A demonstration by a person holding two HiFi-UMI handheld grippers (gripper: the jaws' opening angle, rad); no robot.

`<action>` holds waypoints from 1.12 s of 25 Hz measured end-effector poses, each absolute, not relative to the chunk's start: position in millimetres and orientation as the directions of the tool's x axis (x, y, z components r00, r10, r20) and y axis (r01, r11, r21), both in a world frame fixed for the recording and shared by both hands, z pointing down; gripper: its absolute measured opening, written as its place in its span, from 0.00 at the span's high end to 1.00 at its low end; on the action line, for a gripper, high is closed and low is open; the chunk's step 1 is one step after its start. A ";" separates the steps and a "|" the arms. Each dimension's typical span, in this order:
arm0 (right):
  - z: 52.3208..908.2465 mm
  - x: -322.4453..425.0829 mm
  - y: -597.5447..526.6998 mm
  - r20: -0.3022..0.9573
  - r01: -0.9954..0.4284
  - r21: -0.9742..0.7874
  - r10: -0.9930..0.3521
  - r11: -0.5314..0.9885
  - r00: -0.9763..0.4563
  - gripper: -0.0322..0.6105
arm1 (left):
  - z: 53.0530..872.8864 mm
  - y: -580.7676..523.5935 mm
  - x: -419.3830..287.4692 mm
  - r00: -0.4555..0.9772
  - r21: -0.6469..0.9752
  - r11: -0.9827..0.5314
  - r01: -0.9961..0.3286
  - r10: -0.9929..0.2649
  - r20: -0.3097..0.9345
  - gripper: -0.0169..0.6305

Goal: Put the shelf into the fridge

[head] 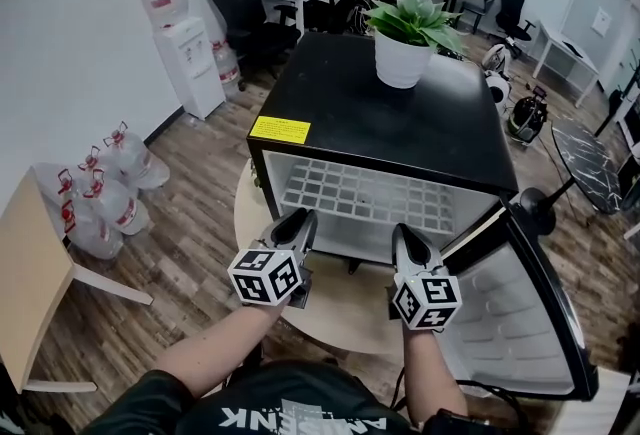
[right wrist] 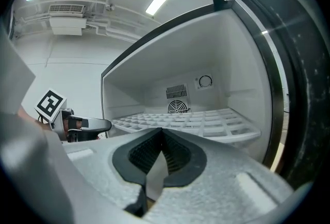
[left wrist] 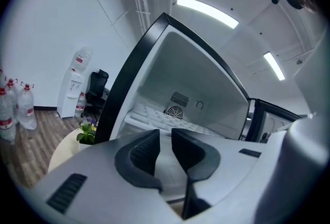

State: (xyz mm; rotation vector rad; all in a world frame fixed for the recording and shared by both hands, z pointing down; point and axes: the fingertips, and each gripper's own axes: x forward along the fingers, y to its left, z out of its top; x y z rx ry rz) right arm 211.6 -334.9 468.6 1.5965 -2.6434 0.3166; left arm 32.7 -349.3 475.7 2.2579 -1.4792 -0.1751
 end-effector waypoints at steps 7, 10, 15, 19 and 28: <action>467.6 214.1 -351.9 0.151 -0.880 -0.176 -0.872 0.441 -0.467 0.94 | 476.2 -365.9 33.5 0.389 0.377 -0.306 -0.874 -0.906 0.167 0.90; 467.4 214.5 -355.6 0.156 -0.885 -0.176 -0.876 0.430 -0.457 0.94 | 476.0 -369.3 34.3 0.388 0.369 -0.306 -0.878 -0.906 0.172 0.90; 468.3 215.1 -365.8 0.152 -0.886 -0.199 -0.879 0.420 -0.451 0.94 | 475.8 -375.1 39.0 0.404 0.318 -0.336 -0.887 -0.897 0.178 0.94; 468.1 215.2 -370.5 0.154 -0.896 -0.203 -0.891 0.395 -0.428 0.94 | 469.9 -373.8 41.1 0.427 0.304 -0.366 -0.880 -0.889 0.165 0.94; 470.6 215.0 -373.8 0.181 -0.919 -0.171 -0.906 0.355 -0.383 0.94 | 453.6 -357.4 33.9 0.476 0.255 -0.433 -0.865 -0.868 0.141 0.94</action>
